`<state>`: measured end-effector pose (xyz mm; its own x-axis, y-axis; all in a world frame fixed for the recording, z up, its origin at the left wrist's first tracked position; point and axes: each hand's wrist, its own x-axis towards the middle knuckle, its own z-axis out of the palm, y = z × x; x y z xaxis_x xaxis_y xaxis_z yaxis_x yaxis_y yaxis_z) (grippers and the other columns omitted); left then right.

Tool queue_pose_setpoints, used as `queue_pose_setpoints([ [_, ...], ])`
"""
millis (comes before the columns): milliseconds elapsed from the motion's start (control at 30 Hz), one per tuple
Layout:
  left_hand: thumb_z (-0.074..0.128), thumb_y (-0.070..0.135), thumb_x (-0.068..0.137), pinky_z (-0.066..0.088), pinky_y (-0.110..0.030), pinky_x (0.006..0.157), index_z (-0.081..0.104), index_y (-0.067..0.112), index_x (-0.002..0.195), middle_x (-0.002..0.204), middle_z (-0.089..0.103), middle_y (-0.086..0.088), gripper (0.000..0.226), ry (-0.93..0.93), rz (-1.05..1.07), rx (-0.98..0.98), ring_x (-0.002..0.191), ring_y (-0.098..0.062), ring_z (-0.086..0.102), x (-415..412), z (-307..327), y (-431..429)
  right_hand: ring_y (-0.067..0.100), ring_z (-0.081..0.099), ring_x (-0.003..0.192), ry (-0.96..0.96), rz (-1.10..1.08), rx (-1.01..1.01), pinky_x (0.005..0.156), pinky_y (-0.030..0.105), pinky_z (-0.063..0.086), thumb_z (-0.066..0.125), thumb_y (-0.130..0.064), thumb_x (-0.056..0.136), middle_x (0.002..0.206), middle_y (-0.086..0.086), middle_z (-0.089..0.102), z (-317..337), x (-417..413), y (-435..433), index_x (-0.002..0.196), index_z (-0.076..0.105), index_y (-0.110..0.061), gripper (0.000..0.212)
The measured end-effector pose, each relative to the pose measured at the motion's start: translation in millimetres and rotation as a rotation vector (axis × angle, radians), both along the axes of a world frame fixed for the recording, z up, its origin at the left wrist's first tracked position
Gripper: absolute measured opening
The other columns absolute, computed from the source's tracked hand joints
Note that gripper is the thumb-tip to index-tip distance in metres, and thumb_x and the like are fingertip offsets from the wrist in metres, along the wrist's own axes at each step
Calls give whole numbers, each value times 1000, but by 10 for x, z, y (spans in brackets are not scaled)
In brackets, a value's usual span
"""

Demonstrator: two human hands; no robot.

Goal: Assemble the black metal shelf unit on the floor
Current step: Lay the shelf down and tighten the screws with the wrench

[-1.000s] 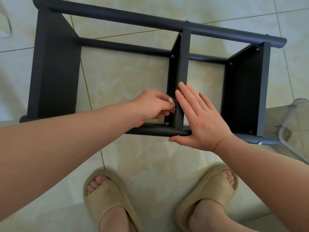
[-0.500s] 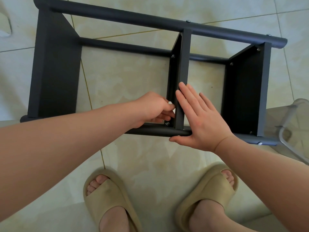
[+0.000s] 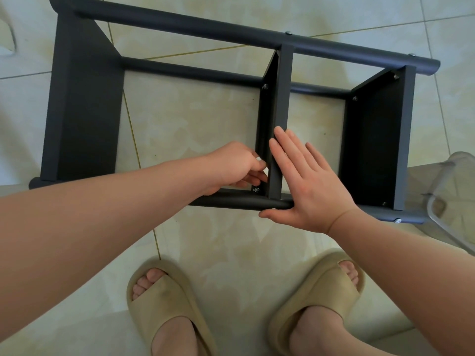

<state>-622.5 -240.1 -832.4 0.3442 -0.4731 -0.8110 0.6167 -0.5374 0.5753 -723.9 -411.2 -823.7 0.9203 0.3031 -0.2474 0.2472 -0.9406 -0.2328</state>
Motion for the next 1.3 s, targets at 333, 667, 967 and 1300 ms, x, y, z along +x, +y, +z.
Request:
queue_pose_setpoints([
  [333,51,15,102,48,-28,79,61,20,83,78,76,7,21,-68,-112,-5,80,-8,66,35,16,94,25,-1,157,-4,4,-7,123,55,21,46,-83,82,170,8,1,-7,-3,0,161,12,-7,115],
  [667,55,8,99,49,-18,72,63,20,85,74,73,11,20,-200,-259,-35,70,3,63,58,-11,157,25,2,157,-18,-2,11,122,57,23,48,-82,82,170,9,3,-13,-7,1,161,14,-5,115],
  [967,59,8,96,44,-11,60,63,20,82,67,71,18,19,-259,-409,-58,62,6,62,35,-59,193,25,0,157,-14,3,-4,123,55,21,48,-82,82,170,8,1,-21,-7,-6,161,12,-6,116],
  [1300,65,20,93,42,-23,62,64,28,78,59,65,21,17,-346,-567,-33,53,4,55,28,-31,193,25,1,157,-20,4,-2,122,56,23,47,-83,82,170,8,2,-20,-5,-6,161,12,-6,116],
])
